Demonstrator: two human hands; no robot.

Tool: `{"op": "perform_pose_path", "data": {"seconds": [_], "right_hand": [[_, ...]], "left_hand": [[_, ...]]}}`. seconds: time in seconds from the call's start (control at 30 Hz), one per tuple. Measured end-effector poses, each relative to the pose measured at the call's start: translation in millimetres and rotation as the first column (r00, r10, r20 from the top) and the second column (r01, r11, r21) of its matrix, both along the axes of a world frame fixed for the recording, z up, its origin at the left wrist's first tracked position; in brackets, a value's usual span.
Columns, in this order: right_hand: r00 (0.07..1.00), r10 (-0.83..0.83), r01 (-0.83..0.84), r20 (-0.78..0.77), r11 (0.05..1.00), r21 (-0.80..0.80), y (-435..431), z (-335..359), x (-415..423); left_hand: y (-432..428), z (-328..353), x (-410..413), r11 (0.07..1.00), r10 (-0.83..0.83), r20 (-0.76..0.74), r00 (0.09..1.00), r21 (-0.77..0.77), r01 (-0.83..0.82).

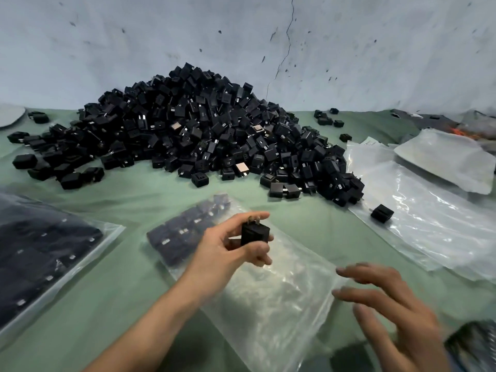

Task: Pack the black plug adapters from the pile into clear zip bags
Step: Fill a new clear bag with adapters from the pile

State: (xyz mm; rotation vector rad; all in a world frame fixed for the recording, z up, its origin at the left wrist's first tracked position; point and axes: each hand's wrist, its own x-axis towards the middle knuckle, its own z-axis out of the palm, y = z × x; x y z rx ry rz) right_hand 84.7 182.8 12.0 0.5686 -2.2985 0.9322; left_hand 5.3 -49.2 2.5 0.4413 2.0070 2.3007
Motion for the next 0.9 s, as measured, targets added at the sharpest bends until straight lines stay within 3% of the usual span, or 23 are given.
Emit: {"op": "perform_pose_path", "data": {"seconds": [0.13,0.23,0.37,0.5,0.63,0.8,0.9], "right_hand": [[0.984,0.167,-0.166,0.069,0.986,-0.013,-41.2,-2.0,-12.6],[0.958,0.22,-0.189,0.181,0.966,-0.177,-59.6,-6.5,-21.8],[0.871,0.377,-0.207,0.314,0.863,-0.461,-65.7,-8.5,-24.9],[0.85,0.377,-0.191,0.369,0.872,-0.451,-65.1,-8.3,-29.8],[0.828,0.391,-0.181,0.402,0.865,-0.469,-60.4,-10.0,-30.7],[0.854,0.343,-0.137,0.392,0.874,-0.466,-51.6,-5.5,-24.4],[0.916,0.211,-0.052,0.341,0.906,-0.42,-24.7,-0.6,-14.2]], "left_hand": [[3.9,3.0,3.8,0.974,-0.176,0.104,0.979,0.162,0.157],[3.6,4.3,4.9,0.937,-0.249,0.135,0.959,0.286,0.203],[1.9,1.0,1.2,0.893,-0.321,0.132,0.938,0.374,0.253],[4.1,-4.3,1.5,0.839,-0.441,0.157,0.883,0.422,0.344],[6.7,-10.4,-0.4,0.831,-0.456,0.159,0.876,0.43,0.354],[10.9,-16.7,2.9,0.9,-0.376,0.076,0.924,0.269,0.344],[6.2,-11.1,8.2,0.991,-0.129,-0.161,0.979,-0.05,0.122]]}}
